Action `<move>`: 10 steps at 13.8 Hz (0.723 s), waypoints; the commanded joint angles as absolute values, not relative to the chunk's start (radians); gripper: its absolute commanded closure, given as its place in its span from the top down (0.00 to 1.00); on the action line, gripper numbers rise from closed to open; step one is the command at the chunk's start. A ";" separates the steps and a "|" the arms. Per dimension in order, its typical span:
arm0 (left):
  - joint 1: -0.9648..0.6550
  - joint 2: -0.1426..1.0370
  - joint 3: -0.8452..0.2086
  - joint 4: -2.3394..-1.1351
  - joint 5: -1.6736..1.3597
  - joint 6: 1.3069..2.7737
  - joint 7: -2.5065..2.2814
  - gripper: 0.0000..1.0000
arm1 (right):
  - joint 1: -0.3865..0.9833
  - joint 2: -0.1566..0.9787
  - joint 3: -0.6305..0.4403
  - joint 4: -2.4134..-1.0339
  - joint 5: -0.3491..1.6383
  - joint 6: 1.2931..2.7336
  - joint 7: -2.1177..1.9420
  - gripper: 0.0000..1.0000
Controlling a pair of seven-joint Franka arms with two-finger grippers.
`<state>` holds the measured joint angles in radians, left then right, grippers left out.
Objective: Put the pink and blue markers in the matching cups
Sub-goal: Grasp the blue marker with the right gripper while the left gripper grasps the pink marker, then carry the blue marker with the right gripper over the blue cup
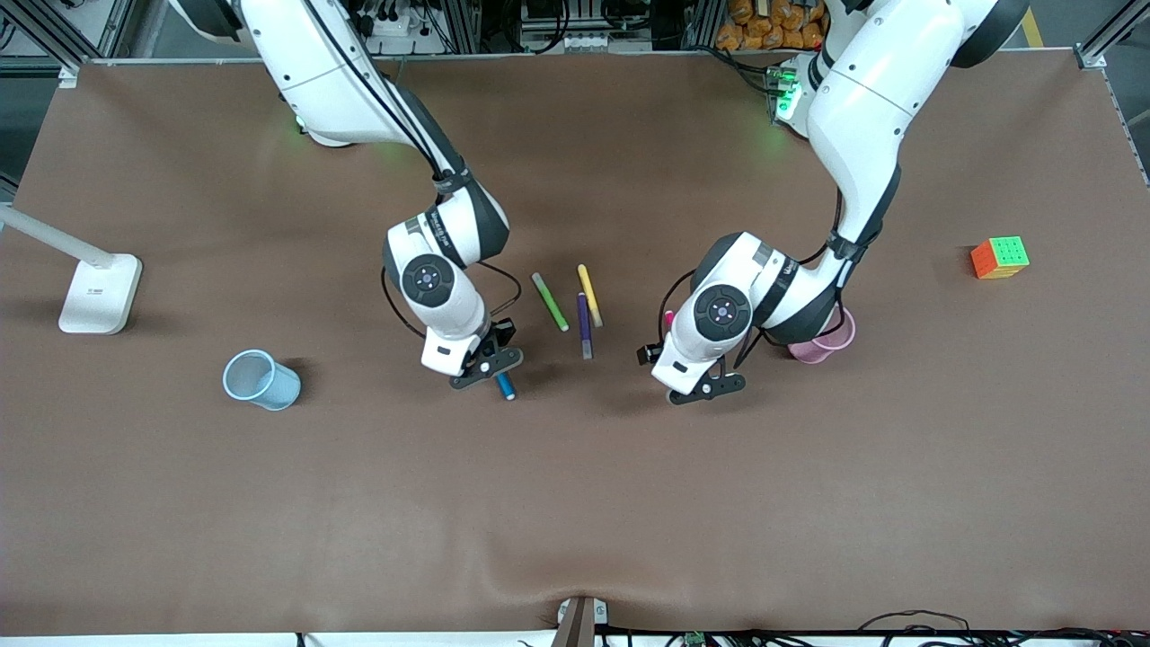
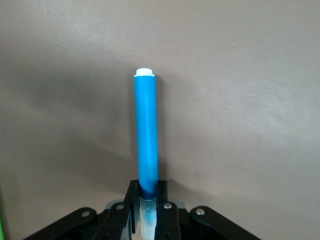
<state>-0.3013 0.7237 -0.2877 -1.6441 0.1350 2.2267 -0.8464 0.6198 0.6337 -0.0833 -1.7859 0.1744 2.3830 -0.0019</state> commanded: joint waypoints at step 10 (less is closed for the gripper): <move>-0.308 0.770 -0.284 -1.632 0.158 2.258 -0.896 0.78 | 0.235 0.552 -0.103 -1.384 0.078 1.482 0.003 0.00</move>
